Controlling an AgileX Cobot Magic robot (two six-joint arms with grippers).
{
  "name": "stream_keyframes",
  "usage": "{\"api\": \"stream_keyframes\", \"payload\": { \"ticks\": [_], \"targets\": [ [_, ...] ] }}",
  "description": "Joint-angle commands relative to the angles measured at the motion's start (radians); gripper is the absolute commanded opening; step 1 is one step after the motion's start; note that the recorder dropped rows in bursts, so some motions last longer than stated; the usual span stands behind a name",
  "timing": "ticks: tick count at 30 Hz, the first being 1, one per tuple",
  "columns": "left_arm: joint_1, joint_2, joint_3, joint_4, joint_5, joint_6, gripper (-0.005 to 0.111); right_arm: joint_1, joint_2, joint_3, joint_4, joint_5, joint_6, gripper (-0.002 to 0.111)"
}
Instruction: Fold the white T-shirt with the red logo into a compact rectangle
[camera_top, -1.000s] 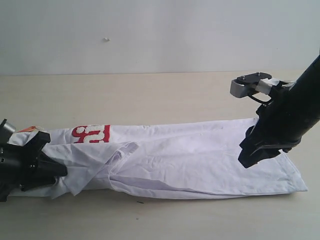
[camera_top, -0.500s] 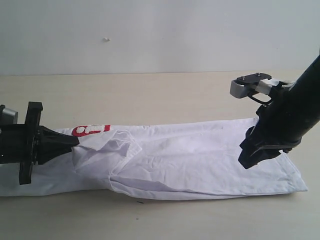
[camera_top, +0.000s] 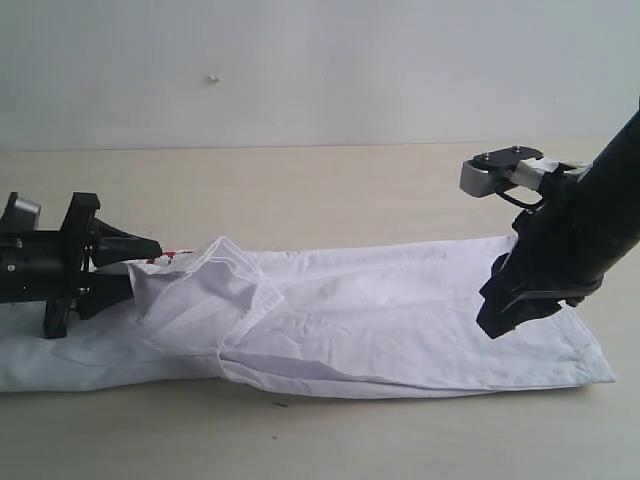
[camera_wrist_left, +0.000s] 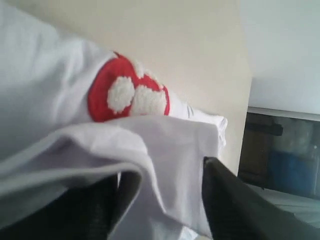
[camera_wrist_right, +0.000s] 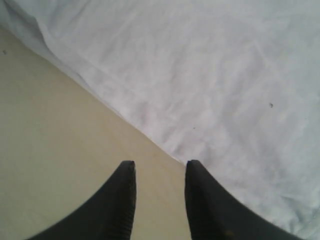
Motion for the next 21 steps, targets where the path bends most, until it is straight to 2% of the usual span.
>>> {"api": "stream_keyframes", "payload": {
  "ticks": [1,9,21],
  "targets": [
    [0.003,0.041,-0.051,-0.012,-0.025,0.008,0.052,0.0,-0.011,0.002,0.007,-0.001,-0.009,0.033],
    [0.003,0.059,-0.108,-0.012,-0.01,-0.02,0.052,0.0,-0.011,0.002,0.007,-0.001,-0.009,0.033],
    [0.003,0.059,-0.148,-0.012,-0.01,-0.192,0.052,0.0,-0.011,0.002,0.007,-0.001,-0.009,0.033]
  ]
}}
